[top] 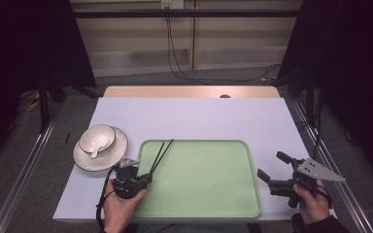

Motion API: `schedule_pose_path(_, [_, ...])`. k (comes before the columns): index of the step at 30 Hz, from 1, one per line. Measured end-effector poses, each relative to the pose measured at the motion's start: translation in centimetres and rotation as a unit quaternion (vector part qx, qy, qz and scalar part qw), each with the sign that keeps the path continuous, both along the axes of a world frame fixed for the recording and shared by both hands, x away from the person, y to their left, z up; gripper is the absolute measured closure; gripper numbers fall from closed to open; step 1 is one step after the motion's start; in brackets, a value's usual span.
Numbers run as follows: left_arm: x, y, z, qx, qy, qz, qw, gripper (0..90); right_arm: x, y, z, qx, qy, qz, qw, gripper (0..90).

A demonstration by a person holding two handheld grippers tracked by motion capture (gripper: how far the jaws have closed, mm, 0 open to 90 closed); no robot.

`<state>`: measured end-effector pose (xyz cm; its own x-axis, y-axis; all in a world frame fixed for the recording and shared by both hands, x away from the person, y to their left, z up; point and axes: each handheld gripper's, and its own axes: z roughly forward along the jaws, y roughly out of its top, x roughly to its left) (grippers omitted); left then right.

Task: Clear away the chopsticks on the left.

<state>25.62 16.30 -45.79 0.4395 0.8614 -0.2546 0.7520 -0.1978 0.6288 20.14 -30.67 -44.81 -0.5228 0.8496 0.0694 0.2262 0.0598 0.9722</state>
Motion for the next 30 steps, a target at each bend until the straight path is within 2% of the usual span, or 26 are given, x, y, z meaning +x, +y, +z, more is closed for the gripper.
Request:
schedule_pose_path(2, [-0.1, 0.0, -0.2, 0.009, 0.001, 0.001, 1.0000, 85.8, 0.0, 0.0, 0.0, 0.000, -0.001, 0.001, 1.0000, 3.6])
schedule_pose_path(4, [-0.3, 0.1, -0.4, -0.003, 0.007, 0.003, 1.0000, 85.8, 0.0, 0.0, 0.0, 0.000, -0.001, 0.001, 1.0000, 3.7])
schedule_pose_path(5, [-0.4, 0.1, -0.5, 0.003, 0.009, -0.001, 1.0000, 85.8, 0.0, 0.0, 0.0, 0.000, -0.001, 0.002, 1.0000, 3.7])
schedule_pose_path(7, [-0.5, 0.1, -0.6, -0.004, 0.014, 0.001, 0.9999, 85.7, 0.0, 0.0, 0.0, 0.000, -0.001, -0.001, 1.0000, 3.7])
schedule_pose_path(12, [-0.6, -0.2, -0.8, 0.006, 0.012, -0.007, 0.9999, 84.9, 0.0, 0.0, 0.0, 0.000, 0.000, 0.001, 1.0000, 3.7])
schedule_pose_path(15, [-0.6, -0.2, -0.7, -0.004, 0.017, -0.010, 0.9998, 77.7, 0.0, 0.0, 0.0, -0.001, 0.000, 0.001, 1.0000, 3.7])
schedule_pose_path(17, [-0.6, -0.1, -0.7, -0.004, 0.018, -0.012, 0.9998, 77.0, 0.0, 0.0, 0.0, 0.000, 0.000, 0.001, 1.0000, 3.6])
schedule_pose_path(18, [-0.5, -0.1, -0.7, -0.006, 0.015, -0.020, 0.9997, 76.9, 0.0, 0.0, 0.0, 0.000, -0.001, 0.001, 1.0000, 3.6])
schedule_pose_path(20, [-0.5, 0.3, -0.8, -0.023, 0.007, -0.032, 0.9992, 73.5, 0.0, 0.0, 0.0, 0.000, 0.000, 0.001, 1.0000, 3.7])
schedule_pose_path(21, [-0.4, 0.4, -0.7, -0.030, 0.000, -0.047, 0.9984, 70.3, 0.0, 0.0, 0.0, 0.000, -0.001, 0.001, 1.0000, 3.6])
schedule_pose_path(23, [-0.5, 0.6, -0.2, -0.038, -0.038, -0.057, 0.9969, 65.4, 0.0, 0.0, 0.0, -0.004, -0.001, 0.006, 1.0000, 3.7])
schedule_pose_path(24, [-0.5, 0.7, 0.1, -0.039, -0.049, -0.062, 0.9961, 60.5, 0.0, 0.0, 0.0, -0.004, -0.002, 0.004, 1.0000, 3.7])
schedule_pose_path(25, [-0.6, 0.8, 0.2, -0.044, -0.056, -0.055, 0.9960, 53.6, 0.0, 0.0, 0.0, 0.001, 0.000, 0.001, 1.0000, 3.7])
schedule_pose_path(26, [-0.7, 1.0, 0.4, -0.040, -0.065, -0.047, 0.9959, 45.3, 0.0, 0.0, 0.0, 0.001, 0.000, 0.001, 1.0000, 3.7])
schedule_pose_path(28, [-0.9, 1.5, 0.7, -0.052, -0.084, -0.057, 0.9935, 38.3, 0.0, 0.0, 0.0, 0.000, -0.001, 0.002, 1.0000, 3.7])
schedule_pose_path(30, [-1.1, 2.2, 1.1, -0.050, -0.109, -0.058, 0.9911, 27.8, 0.0, 0.0, 0.0, 0.000, 0.000, 0.001, 1.0000, 3.7])
